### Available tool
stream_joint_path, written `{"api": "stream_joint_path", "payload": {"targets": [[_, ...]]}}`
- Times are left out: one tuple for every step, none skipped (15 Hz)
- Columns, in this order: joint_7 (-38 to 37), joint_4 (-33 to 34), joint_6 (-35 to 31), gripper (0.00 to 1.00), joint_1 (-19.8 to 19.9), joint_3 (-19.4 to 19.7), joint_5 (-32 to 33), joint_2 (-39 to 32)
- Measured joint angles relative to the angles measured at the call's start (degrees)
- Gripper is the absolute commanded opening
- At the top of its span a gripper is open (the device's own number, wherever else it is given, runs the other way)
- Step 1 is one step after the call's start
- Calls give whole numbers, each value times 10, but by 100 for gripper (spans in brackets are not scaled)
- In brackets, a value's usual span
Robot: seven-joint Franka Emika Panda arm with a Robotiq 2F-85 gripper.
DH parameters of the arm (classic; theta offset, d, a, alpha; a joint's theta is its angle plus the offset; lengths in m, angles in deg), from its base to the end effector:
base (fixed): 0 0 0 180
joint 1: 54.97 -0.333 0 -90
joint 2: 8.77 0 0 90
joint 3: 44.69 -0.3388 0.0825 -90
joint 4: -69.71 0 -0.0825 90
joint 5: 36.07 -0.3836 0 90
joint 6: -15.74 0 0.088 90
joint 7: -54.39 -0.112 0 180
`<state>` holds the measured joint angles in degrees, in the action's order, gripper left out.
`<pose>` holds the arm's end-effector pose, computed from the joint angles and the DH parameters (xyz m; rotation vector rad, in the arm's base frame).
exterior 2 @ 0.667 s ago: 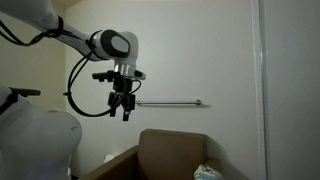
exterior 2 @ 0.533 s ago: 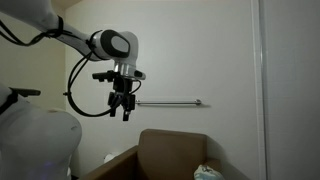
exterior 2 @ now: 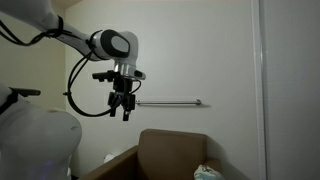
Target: Use the towel to wipe the arm rest
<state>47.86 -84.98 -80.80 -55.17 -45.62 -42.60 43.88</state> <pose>0.2499 0.0168 0.4853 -3.0389 0.1821 0.1555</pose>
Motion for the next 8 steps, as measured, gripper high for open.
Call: {"api": "stream_joint_path", "payload": {"targets": [[0,0,0,100,0,0,0,0],[0,0,0,100,0,0,0,0],[0,0,-1,100,0,0,0,0],[0,0,-6,100,1,0,3,-1],[0,0,-12,100,4,1,5,-2],[0,0,-21,100,8,3,10,-6],[0,0,-33,100,14,7,17,-11],[0,0,-50,100,24,10,28,-18]]}}
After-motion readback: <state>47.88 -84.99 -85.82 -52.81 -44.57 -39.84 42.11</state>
